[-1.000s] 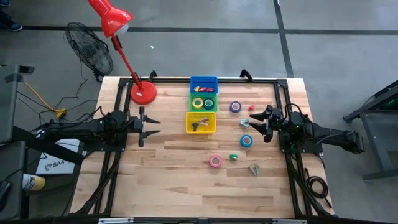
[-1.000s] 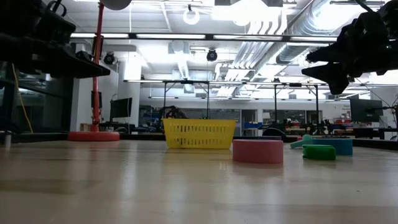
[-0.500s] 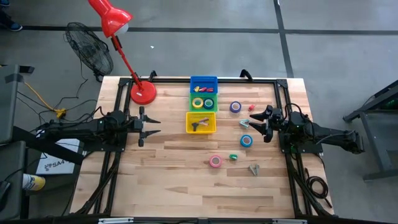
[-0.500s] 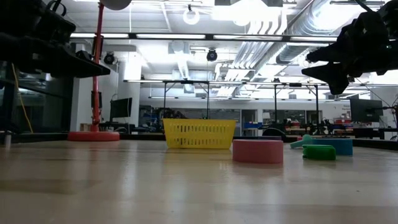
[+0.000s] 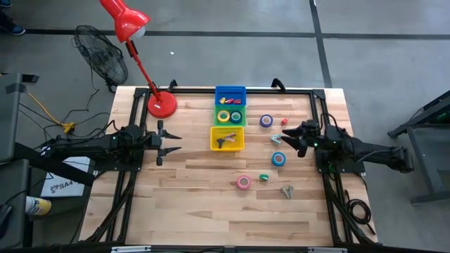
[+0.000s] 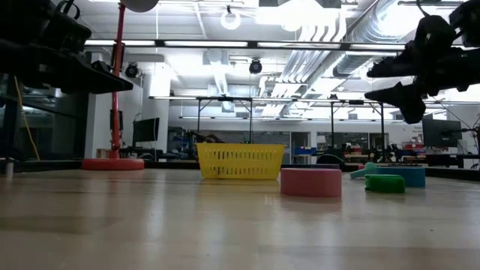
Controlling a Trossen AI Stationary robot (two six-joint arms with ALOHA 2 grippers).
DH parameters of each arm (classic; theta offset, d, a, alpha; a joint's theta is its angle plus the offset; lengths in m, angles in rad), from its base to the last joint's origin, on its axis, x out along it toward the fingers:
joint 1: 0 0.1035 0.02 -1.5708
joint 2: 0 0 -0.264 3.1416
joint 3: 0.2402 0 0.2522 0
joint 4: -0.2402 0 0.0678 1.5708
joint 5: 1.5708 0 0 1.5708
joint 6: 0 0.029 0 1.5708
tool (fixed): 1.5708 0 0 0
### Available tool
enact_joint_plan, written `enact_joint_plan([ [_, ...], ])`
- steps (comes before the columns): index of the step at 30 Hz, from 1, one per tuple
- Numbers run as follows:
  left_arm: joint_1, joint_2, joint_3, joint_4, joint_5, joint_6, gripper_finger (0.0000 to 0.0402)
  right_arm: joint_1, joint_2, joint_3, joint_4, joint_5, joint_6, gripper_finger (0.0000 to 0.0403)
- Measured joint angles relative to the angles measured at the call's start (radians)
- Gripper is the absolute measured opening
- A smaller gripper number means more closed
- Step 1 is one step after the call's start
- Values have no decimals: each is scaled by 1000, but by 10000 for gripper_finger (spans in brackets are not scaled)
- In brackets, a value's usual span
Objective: Pick and place Stapler, Stapler remover, tape
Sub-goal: Put the pink tape into the green bin
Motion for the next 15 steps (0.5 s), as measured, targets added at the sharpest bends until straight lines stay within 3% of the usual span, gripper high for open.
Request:
enact_joint_plan([
  [9, 0, 0, 1, 0, 0, 0, 172, 0, 216, 218, -348, 41, 40, 222],
  [15, 0, 0, 1, 0, 0, 0, 172, 0, 459, 398, -525, 87, 119, 223],
])
